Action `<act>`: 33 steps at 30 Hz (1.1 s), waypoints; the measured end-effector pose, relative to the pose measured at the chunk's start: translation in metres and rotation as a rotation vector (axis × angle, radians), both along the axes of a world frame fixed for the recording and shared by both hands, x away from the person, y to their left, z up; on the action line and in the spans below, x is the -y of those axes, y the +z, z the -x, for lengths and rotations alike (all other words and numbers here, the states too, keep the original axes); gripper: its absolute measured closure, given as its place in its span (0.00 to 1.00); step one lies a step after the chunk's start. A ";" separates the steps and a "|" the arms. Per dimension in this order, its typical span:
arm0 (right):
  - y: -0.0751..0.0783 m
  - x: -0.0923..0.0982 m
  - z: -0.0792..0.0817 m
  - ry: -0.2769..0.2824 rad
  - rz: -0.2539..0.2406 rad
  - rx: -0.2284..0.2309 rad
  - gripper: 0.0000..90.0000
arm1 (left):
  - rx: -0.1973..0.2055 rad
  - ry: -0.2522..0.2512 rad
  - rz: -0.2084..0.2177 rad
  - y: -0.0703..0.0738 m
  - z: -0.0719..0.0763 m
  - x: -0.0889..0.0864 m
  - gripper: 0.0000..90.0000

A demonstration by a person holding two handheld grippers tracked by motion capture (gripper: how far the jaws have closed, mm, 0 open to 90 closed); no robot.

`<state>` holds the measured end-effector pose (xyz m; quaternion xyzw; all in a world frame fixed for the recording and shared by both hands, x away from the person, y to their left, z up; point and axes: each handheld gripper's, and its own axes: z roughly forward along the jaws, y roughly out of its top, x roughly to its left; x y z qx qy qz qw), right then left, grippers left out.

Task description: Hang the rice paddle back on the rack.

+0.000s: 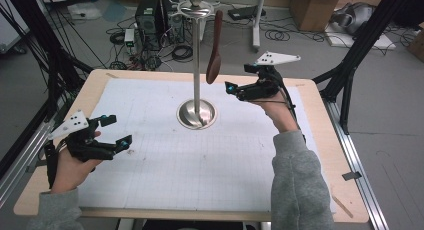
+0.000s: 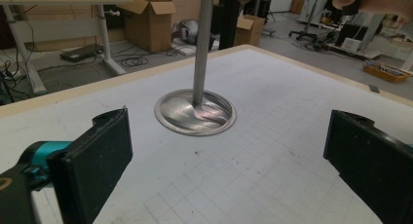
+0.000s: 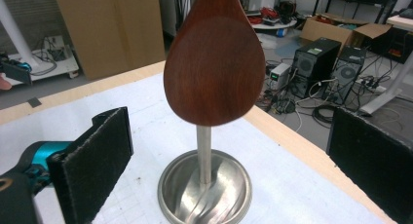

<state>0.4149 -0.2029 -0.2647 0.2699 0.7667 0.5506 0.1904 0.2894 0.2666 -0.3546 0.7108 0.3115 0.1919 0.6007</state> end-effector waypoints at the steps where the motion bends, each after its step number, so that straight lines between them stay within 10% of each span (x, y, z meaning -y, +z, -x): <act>1: -0.001 0.001 0.000 0.002 0.000 -0.002 0.02 | 0.001 0.000 -0.005 0.000 0.000 0.000 0.05; 33: -0.026 0.041 0.018 0.031 -0.021 -0.055 0.04 | -0.023 0.008 -0.012 -0.007 -0.006 0.001 0.05</act>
